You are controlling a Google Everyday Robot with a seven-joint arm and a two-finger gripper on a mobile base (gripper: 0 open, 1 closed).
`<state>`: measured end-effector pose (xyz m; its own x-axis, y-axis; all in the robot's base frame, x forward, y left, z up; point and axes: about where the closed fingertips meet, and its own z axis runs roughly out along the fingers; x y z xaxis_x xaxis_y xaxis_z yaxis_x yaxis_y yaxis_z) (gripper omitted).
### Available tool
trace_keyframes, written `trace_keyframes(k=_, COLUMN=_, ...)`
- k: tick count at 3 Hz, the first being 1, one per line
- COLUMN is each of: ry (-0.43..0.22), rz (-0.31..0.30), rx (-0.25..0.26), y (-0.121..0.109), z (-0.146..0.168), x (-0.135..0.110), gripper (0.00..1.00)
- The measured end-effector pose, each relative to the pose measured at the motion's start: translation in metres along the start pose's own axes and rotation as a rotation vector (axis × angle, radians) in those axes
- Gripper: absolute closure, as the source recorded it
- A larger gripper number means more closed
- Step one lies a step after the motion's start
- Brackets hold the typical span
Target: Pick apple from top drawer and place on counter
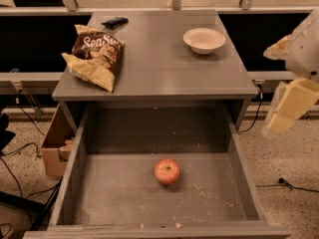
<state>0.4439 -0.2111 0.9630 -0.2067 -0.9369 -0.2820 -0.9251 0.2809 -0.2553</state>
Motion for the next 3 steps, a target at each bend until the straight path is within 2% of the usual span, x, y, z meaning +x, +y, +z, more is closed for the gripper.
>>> trace_keyframes(k=1, ry=-0.149, rz=0.014, rx=-0.029, y=0.019, z=0.045, x=0.000, gripper=0.00)
trace_keyframes(k=2, ry=-0.334, rz=0.040, rx=-0.101, y=0.051, z=0.120, x=-0.003, gripper=0.00)
trace_keyframes(k=3, ry=-0.616, rz=0.101, rx=-0.098, y=0.054, z=0.198, x=-0.040, gripper=0.00)
